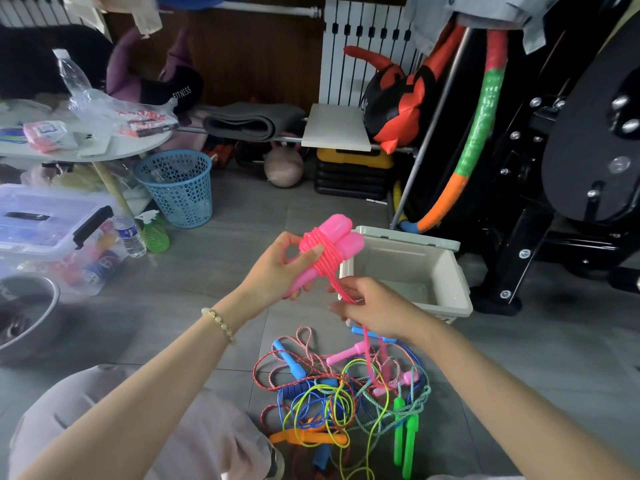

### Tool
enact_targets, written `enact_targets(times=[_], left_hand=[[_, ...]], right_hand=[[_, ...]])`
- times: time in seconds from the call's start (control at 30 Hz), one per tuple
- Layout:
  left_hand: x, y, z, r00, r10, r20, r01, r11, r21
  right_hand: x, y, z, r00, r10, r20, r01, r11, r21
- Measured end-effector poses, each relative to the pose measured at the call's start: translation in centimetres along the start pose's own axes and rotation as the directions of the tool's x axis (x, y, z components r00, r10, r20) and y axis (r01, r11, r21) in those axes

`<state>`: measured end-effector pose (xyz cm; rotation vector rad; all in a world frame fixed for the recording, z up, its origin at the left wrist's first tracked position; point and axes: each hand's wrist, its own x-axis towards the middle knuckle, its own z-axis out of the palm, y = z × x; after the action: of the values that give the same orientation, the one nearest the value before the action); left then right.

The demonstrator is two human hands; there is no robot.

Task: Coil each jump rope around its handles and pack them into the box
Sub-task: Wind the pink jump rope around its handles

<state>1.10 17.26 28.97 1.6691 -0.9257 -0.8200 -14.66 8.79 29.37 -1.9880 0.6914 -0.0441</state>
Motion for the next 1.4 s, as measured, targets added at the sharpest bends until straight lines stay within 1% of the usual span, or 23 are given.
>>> enact_targets(times=[0.03, 0.07, 0.13, 0.17, 0.2, 0.23, 0.3, 0.37, 0.43, 0.5, 0.63, 0.77, 0.8, 0.87, 0.97, 1.0, 1.07, 1.1, 1.17, 1.23, 1.27, 1.33, 1.4], left_hand=[[0.2, -0.1, -0.2, 1.0, -0.016, -0.019, 0.017, 1.0, 0.023], [0.3, -0.2, -0.2, 0.999, -0.026, -0.018, 0.027, 0.998, 0.051], [0.4, -0.2, -0.1, 0.999, -0.026, 0.019, 0.024, 0.994, 0.109], [0.3, -0.1, 0.0, 0.999, -0.021, 0.037, 0.016, 0.992, 0.125], [0.3, 0.0, 0.1, 0.998, -0.015, 0.056, 0.007, 0.991, 0.136], [0.3, 0.1, 0.2, 0.997, -0.01, 0.076, -0.001, 0.989, 0.149], [0.0, 0.3, 0.5, 0.99, -0.014, 0.142, -0.013, 0.983, 0.186], [-0.3, 0.5, 1.0, 0.976, -0.022, 0.217, -0.018, 0.983, 0.183], [-0.5, 0.7, 1.2, 0.971, -0.036, 0.236, 0.011, 0.994, 0.107], [-0.5, 0.8, 1.0, 0.968, -0.057, 0.246, 0.052, 0.998, 0.024], [-0.9, 0.6, 0.5, 0.929, -0.08, 0.36, 0.091, 0.996, -0.015], [-1.0, -0.4, -0.2, 0.85, -0.087, 0.52, 0.132, 0.99, -0.052], [-0.9, -0.6, -0.3, 0.843, -0.074, 0.533, 0.108, 0.994, -0.033], [-0.6, -0.4, -0.2, 0.845, -0.047, 0.532, 0.021, 0.998, 0.054], [-0.3, 0.6, 0.1, 0.857, 0.017, 0.516, -0.174, 0.951, 0.257], [-0.1, 0.9, 0.2, 0.86, 0.031, 0.51, -0.206, 0.935, 0.29], [0.2, 1.2, 0.1, 0.869, 0.034, 0.494, -0.207, 0.932, 0.299], [0.2, 1.3, 0.1, 0.874, 0.033, 0.485, -0.191, 0.941, 0.279], [0.1, 1.5, 0.1, 0.887, 0.016, 0.462, -0.098, 0.983, 0.154], [0.1, 1.4, 0.1, 0.882, -0.074, 0.465, 0.104, 0.994, -0.039], [-0.1, 1.3, 0.1, 0.867, -0.124, 0.483, 0.216, 0.966, -0.14], [-0.3, 1.1, 0.4, 0.829, -0.174, 0.532, 0.396, 0.854, -0.337], [-0.5, 1.2, 0.9, 0.807, -0.184, 0.561, 0.501, 0.715, -0.487]], right_hand=[[0.0, -0.2, -0.2, 1.0, -0.029, -0.012, 0.026, 0.987, -0.161], [-0.1, -0.4, -0.4, 0.996, -0.079, -0.029, 0.065, 0.946, -0.318], [-0.3, -1.4, -0.9, 0.985, -0.171, -0.035, 0.116, 0.793, -0.599], [-0.4, -2.1, -1.3, 0.977, -0.21, -0.028, 0.133, 0.712, -0.689], [-0.5, -2.8, -1.7, 0.97, -0.241, -0.018, 0.151, 0.661, -0.735], [-0.5, -3.5, -2.1, 0.963, -0.27, -0.008, 0.174, 0.643, -0.746], [-0.4, -4.5, -3.0, 0.941, -0.338, 0.016, 0.258, 0.684, -0.682], [0.1, -4.6, -3.8, 0.92, -0.391, 0.009, 0.342, 0.793, -0.505], [0.3, -4.3, -4.4, 0.93, -0.366, -0.027, 0.347, 0.9, -0.265], [0.6, -3.8, -4.4, 0.94, -0.337, -0.052, 0.331, 0.938, -0.104], [1.0, -2.9, -4.0, 0.928, -0.359, -0.104, 0.35, 0.932, -0.096], [1.0, -1.4, -3.7, 0.947, -0.297, -0.12, 0.303, 0.952, 0.034], [0.9, -1.1, -3.5, 0.95, -0.291, -0.117, 0.295, 0.955, 0.018], [0.7, -0.8, -3.0, 0.95, -0.295, -0.099, 0.288, 0.954, -0.083], [0.9, -0.9, -2.9, 0.943, -0.311, -0.115, 0.289, 0.941, -0.178], [1.1, -1.1, -3.1, 0.941, -0.308, -0.142, 0.279, 0.941, -0.193], [1.1, -1.5, -3.4, 0.936, -0.301, -0.185, 0.268, 0.946, -0.184], [1.1, -1.7, -3.6, 0.933, -0.3, -0.197, 0.272, 0.949, -0.157], [0.9, -2.0, -4.0, 0.928, -0.303, -0.216, 0.291, 0.953, -0.087], [0.6, -1.9, -4.2, 0.921, -0.313, -0.231, 0.308, 0.95, -0.056], [0.5, -1.8, -4.3, 0.916, -0.322, -0.24, 0.318, 0.947, -0.057], [0.4, -1.6, -4.0, 0.898, -0.359, -0.256, 0.352, 0.933, -0.074], [0.3, -1.5, -3.5, 0.879, -0.4, -0.259, 0.392, 0.916, -0.083]])
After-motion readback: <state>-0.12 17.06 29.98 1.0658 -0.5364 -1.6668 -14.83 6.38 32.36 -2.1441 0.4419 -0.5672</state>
